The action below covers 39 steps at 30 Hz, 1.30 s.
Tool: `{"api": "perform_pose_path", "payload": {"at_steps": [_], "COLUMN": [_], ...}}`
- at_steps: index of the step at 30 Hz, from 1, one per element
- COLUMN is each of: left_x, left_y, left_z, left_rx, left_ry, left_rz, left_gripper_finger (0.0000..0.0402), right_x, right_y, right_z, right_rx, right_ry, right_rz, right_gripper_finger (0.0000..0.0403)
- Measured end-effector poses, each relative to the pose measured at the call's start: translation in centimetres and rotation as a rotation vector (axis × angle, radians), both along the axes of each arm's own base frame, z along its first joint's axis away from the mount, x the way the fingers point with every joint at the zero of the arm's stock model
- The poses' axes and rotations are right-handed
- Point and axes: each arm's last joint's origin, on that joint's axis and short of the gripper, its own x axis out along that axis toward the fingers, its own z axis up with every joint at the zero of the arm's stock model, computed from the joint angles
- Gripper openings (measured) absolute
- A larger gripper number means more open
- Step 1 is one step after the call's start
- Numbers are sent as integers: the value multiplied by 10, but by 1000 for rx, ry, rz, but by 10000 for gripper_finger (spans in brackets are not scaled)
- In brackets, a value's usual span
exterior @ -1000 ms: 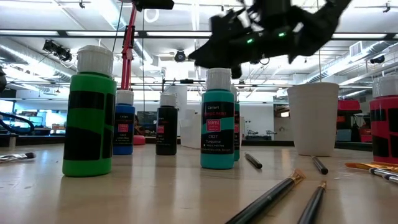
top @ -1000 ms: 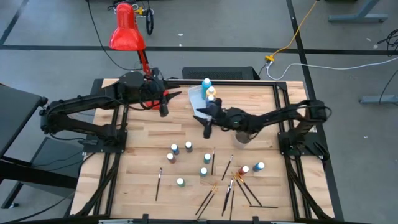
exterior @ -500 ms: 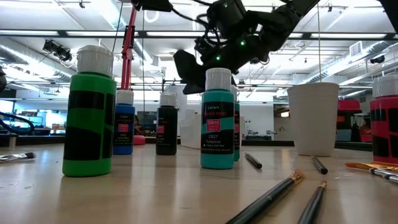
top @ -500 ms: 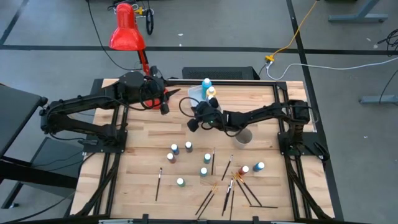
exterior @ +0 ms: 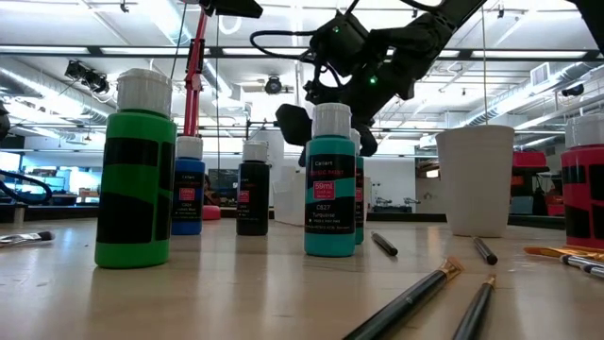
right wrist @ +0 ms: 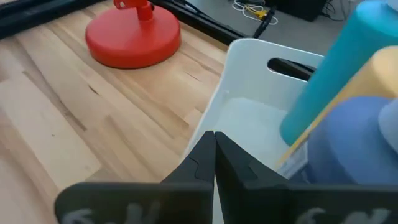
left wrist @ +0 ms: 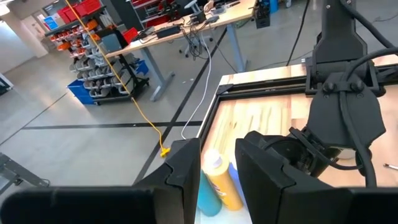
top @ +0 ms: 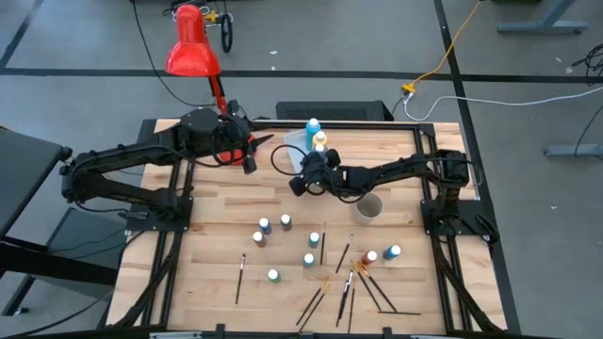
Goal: Pick & Place Paint Supplies
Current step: Put the large blue paint bottle into the white bin, then put the small red paint bottle into the white bin
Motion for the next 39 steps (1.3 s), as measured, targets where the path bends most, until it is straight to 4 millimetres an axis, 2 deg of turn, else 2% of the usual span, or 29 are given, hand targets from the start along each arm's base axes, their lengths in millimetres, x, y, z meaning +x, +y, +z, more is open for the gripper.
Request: {"api": "perform_pose_path", "payload": {"at_steps": [9,15,32,39], "left_x": [0,0,0,0], "left_y": [0,0,0,0], "left_z": [0,0,-1,-1], "left_rx": [0,0,0,-2], "left_ry": [0,0,8,7], "left_rz": [0,0,0,0], "left_gripper_finger": [110,110,110,110], "right_x": [-8,-13,-21,-24], "right_y": [2,1,3,13], "right_z": [-9,-12,-14,-9], "right_rx": [28,-16,11,1], "right_ry": [112,183,232,250], "right_rz": [-12,-64,-120,-101], "right_gripper_finger": [1,0,0,0]}}
